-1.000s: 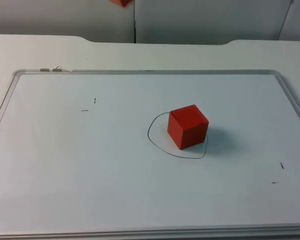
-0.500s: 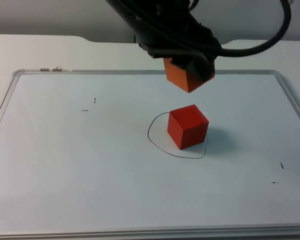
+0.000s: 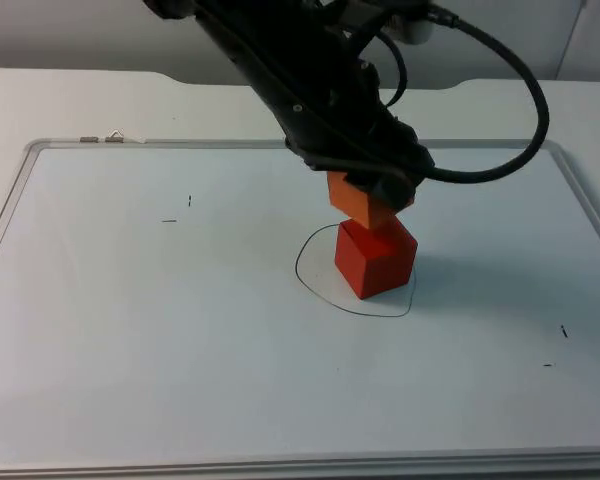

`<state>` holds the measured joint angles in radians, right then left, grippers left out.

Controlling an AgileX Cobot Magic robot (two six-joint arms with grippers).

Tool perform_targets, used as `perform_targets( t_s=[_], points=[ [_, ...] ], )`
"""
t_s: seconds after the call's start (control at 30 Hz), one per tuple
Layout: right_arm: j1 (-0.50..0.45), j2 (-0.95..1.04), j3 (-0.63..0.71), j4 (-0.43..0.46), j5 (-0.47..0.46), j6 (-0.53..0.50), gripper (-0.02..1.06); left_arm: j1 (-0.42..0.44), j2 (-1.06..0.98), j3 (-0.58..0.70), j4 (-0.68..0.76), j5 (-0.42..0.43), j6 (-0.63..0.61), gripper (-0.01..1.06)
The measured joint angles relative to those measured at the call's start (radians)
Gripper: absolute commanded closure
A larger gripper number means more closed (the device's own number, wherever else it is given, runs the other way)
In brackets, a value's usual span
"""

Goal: Pick up one cube with the left hand and another cube with the right hand. First place the cube in the right hand at the target position, then stack the cube in the left hand on top.

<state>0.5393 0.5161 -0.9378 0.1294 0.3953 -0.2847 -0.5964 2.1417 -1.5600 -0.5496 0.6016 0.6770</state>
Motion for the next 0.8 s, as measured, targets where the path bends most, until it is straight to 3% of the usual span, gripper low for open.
perform_targets(
  t_s=[0.8],
  points=[
    [0.0, 0.0, 0.0, 0.0, 0.0, 0.0, 0.08, -0.009, 0.038, 0.0, 0.01, -0.023, 0.0, 1.04]
  ],
)
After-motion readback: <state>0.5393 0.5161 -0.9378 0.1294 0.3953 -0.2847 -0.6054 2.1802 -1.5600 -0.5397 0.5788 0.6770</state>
